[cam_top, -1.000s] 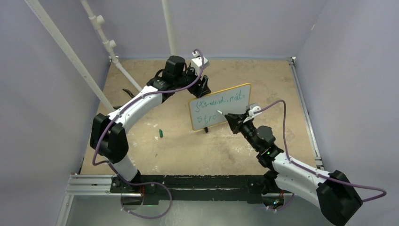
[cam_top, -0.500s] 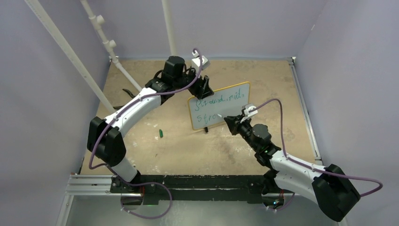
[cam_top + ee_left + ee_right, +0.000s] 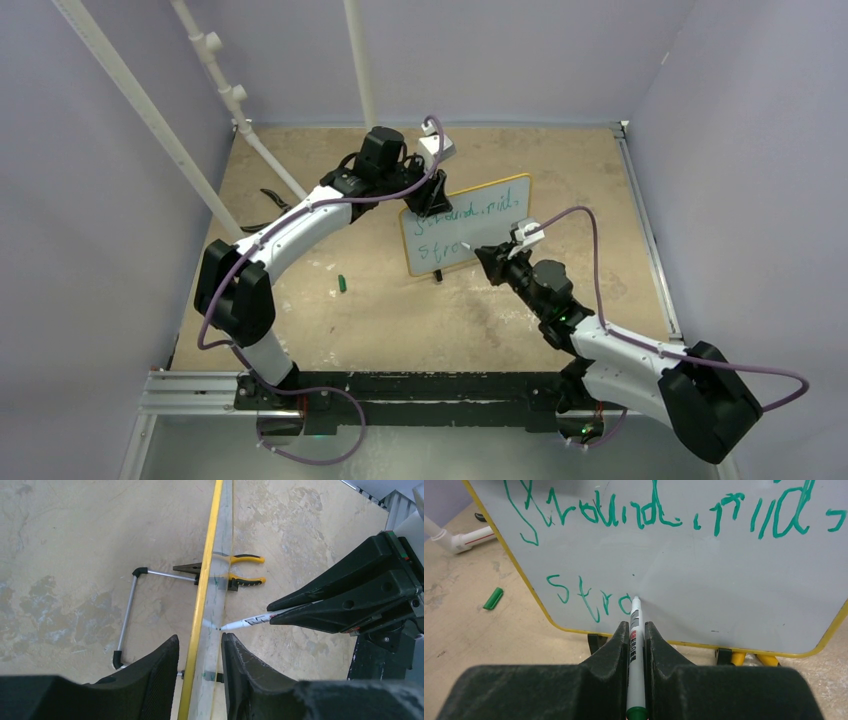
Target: Write a sentence on the whiteboard
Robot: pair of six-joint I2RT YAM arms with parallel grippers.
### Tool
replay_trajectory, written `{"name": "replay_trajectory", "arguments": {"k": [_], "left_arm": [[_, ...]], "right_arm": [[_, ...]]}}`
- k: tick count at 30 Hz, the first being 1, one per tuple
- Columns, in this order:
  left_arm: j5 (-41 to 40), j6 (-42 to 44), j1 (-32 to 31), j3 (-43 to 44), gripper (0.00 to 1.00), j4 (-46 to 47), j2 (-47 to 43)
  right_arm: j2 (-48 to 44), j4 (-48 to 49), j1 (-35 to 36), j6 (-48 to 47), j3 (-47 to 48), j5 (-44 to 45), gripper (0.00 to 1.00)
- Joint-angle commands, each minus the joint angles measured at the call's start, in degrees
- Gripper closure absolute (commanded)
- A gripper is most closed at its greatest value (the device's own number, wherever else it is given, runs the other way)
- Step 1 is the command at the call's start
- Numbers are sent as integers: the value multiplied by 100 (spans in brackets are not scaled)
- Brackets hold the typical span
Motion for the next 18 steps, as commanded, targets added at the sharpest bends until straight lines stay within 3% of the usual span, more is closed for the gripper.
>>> {"name": "replay_trajectory", "arguments": {"k": [1,18], "left_arm": [[96,273,-32,-1,67,67,-4],[191,441,-28,-142,100,144,-38]], "right_arm": [[93,121,-15,-40,254,176,100],[389,-42,-10,12,427,373,100]]}}
